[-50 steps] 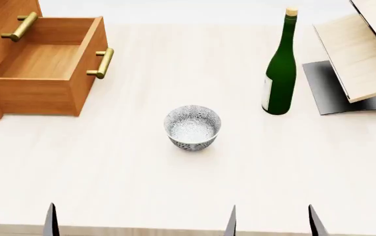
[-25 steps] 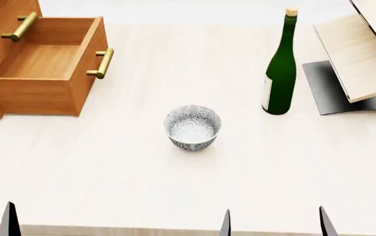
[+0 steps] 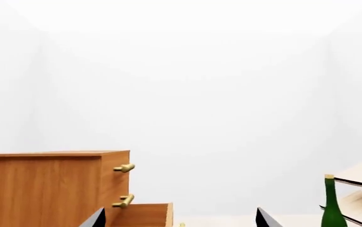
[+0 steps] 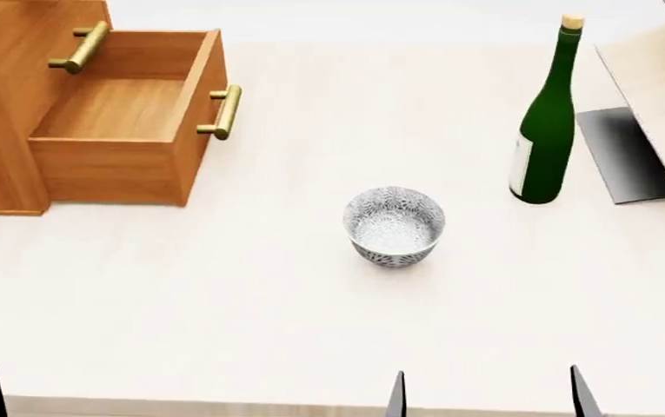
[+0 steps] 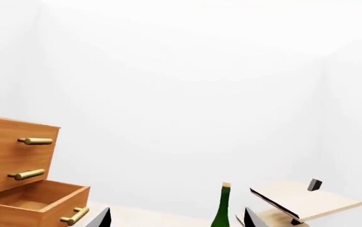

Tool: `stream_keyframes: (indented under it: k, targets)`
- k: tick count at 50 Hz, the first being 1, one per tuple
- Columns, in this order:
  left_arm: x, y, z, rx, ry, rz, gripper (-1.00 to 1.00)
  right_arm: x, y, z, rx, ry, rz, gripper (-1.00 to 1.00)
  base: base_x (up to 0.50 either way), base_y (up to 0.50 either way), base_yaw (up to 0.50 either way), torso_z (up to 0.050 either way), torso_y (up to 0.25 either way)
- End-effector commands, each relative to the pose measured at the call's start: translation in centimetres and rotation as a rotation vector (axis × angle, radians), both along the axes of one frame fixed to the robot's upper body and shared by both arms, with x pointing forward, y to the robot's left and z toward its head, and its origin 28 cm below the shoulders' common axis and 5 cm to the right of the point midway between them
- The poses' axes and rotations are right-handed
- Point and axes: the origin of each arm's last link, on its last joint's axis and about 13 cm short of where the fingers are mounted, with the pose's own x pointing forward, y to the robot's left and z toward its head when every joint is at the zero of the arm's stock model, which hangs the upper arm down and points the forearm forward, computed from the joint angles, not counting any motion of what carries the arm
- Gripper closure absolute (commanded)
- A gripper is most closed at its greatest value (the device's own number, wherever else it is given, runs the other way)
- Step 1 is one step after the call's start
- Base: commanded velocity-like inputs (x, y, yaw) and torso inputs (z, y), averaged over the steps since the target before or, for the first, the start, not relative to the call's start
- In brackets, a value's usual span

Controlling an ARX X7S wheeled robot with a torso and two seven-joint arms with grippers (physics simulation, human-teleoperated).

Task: Close the bottom drawer of the cabinet.

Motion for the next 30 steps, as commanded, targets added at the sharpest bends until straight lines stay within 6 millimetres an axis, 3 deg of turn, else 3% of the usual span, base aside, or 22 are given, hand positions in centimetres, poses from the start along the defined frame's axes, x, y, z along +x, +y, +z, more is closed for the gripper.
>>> stream_keyframes:
  k: [1, 30]
  targets:
    - [-0.02, 0.0, 0.05, 0.001, 0.0, -0.004, -1.0, 0.2, 0.03, -0.06, -0.004, 0.008, -0.012, -1.0, 0.0, 0.5, 0.0, 0.0, 0.0]
    - [0.42, -0.07, -0.66, 0.008, 0.011, -0.003, -1.0, 0.21, 0.03, -0.14, -0.004, 0.011, 0.0, -1.0, 0.0, 0.5, 0.0, 0.0, 0.0]
